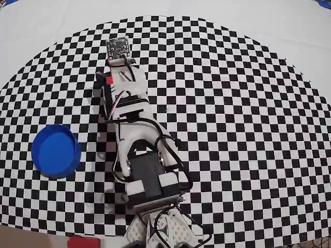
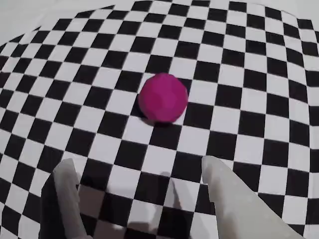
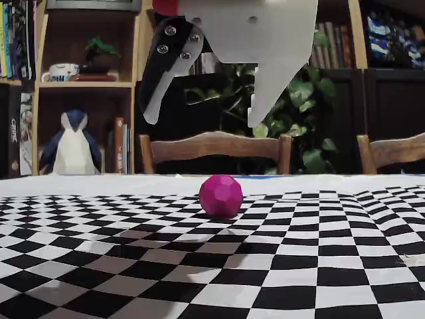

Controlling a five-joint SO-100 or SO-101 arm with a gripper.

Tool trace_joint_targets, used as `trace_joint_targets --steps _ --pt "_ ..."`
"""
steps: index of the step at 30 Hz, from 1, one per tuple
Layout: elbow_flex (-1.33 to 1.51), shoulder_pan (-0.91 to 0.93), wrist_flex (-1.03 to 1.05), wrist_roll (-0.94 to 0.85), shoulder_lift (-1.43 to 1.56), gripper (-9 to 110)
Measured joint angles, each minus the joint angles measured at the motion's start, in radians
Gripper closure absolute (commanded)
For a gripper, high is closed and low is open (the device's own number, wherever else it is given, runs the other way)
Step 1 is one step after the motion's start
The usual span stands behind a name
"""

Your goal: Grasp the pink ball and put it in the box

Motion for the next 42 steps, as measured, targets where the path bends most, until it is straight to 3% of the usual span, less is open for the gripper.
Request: trace_joint_targets --steps 42 --pt "-0.149 0.015 0.000 0.000 -0.156 72"
